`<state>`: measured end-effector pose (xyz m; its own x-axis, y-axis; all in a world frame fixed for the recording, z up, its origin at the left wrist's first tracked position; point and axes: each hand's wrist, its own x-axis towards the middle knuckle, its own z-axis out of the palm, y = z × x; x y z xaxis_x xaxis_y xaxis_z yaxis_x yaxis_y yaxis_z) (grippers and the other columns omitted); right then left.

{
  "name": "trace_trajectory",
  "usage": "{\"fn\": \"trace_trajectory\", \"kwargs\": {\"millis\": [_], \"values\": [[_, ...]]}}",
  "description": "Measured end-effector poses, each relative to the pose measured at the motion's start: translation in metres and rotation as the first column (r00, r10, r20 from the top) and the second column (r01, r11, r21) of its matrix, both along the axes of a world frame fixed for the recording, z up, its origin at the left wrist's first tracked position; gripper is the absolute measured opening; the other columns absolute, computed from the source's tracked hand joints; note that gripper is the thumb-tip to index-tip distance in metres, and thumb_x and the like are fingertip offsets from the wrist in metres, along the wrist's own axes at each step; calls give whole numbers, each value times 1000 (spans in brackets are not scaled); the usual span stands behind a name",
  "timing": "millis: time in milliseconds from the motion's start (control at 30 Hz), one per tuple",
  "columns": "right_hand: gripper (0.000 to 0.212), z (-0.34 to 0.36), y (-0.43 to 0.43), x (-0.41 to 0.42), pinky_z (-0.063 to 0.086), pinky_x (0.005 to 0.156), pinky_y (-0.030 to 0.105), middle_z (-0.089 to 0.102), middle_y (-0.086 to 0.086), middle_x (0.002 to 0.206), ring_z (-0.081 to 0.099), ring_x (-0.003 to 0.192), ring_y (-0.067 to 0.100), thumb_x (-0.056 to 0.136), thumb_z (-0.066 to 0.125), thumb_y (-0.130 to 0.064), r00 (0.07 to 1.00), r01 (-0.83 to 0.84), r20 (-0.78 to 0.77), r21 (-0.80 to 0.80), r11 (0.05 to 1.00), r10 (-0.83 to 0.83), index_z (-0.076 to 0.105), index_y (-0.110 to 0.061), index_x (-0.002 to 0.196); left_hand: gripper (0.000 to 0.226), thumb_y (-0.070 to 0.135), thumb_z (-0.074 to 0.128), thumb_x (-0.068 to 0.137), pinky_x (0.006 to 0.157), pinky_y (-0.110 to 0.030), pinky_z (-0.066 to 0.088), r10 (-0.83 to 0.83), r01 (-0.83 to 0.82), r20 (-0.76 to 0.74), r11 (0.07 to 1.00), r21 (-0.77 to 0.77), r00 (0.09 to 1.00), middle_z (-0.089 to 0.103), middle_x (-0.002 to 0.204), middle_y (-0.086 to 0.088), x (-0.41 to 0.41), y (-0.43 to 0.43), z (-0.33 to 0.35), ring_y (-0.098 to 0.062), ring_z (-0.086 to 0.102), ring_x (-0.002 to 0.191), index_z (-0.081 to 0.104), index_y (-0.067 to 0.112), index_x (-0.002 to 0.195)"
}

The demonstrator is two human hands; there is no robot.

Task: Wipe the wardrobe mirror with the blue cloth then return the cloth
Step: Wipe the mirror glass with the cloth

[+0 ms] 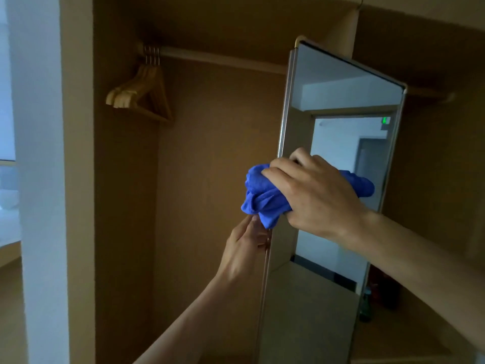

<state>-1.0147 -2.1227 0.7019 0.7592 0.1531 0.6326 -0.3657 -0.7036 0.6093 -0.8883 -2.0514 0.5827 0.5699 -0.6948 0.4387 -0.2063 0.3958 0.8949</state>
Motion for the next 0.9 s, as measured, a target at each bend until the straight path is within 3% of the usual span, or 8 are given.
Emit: {"fn": "trace_trajectory", "kwargs": {"millis": [67,200,367,533,700,833,900], "values": [[36,-10,1,-2,42,73,36,61,-2,106,46,89,23,70,57,-14,1000,15,-14,8,1000,-15,59,-16,105,43,36,34,110,88,-36,57,-40,41,-30,999,34,999,74,101,-7,4,-1,-11,-15,69,86,68,11,113],[39,-9,8,-3,43,74,37,62,0,109,49,92,24,71,58,-12,997,73,-30,-17,997,-73,59,-15,110,54,48,24,108,79,-24,59,-107,110,-63,992,54,992,75,103,-4,10,0,-20,-10,72,88,71,22,114],[42,33,18,3,45,80,42,61,7,111,50,96,28,73,60,-12,988,142,76,-76,987,-137,58,-11,115,69,62,14,102,82,-24,58,-159,161,-32,984,76,987,77,100,5,14,3,-18,-11,73,97,71,27,119],[40,56,23,7,42,77,45,63,10,107,51,95,32,73,64,-14,980,151,142,-67,986,-140,60,-8,112,76,68,9,98,87,-27,59,-163,168,-61,983,79,985,77,102,2,17,1,-21,-14,73,100,72,30,118],[34,10,16,2,39,77,38,61,3,105,47,94,26,74,60,-14,989,138,66,-44,990,-135,58,-12,108,91,76,10,88,93,-33,57,-172,182,-95,977,110,980,77,105,-7,24,-4,-27,-19,72,103,73,19,120],[32,-37,13,1,39,75,37,59,0,108,46,95,25,74,53,-11,990,142,-6,8,990,-142,56,-15,106,83,68,8,99,98,-38,55,-177,194,-142,974,114,974,77,107,-9,26,-4,-37,-22,73,104,72,19,117],[33,-58,14,2,40,74,37,58,0,109,46,94,26,73,51,-8,989,144,-27,37,989,-143,55,-15,105,73,62,11,104,92,-36,57,-210,227,-194,971,72,958,78,107,-5,25,-3,-41,-20,74,103,68,21,122]]}}
